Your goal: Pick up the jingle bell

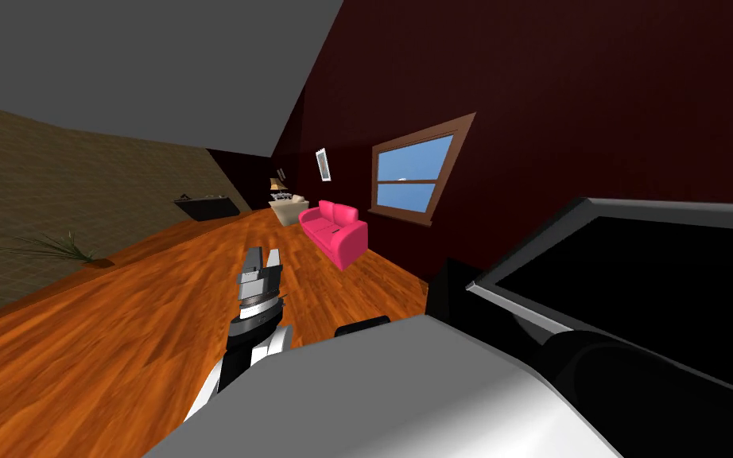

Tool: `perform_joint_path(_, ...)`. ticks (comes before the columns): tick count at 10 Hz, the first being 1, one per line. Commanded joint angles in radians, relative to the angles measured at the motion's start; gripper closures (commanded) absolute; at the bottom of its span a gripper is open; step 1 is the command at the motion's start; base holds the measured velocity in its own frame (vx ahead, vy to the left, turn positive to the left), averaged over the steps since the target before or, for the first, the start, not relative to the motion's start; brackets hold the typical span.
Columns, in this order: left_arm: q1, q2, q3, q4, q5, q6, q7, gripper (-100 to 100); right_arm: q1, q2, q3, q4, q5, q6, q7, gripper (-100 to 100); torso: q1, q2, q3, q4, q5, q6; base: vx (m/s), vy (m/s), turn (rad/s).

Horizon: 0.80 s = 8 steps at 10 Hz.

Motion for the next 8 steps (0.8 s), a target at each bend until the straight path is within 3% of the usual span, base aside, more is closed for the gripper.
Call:
perform_joint_path(1,0.0,0.0,0.0,0.0,0.0,0.0,0.0,0,0.005,0.01,-0.017,0.05,0.05,0.014,0.035,-100,0.0,0.0,0.0,0.0,0.0,0.0,0.131,-0.055,0.221)
perform_joint_path(6,0.0,0.0,0.0,0.0,0.0,0.0,0.0,0,0.028,0.019,-0.036,0.171,0.174,0.037,0.077,-100,-0.001,-0.001,-0.001,0.0,0.0,0.0,0.096,-0.049,0.095)
perform_joint_path(8,0.0,0.0,0.0,0.0,0.0,0.0,0.0,0,0.028,0.019,-0.036,0.171,0.175,0.037,0.087,-100,0.0,0.001,0.001,0.0,0.0,0.0,0.041,-0.027,0.011)
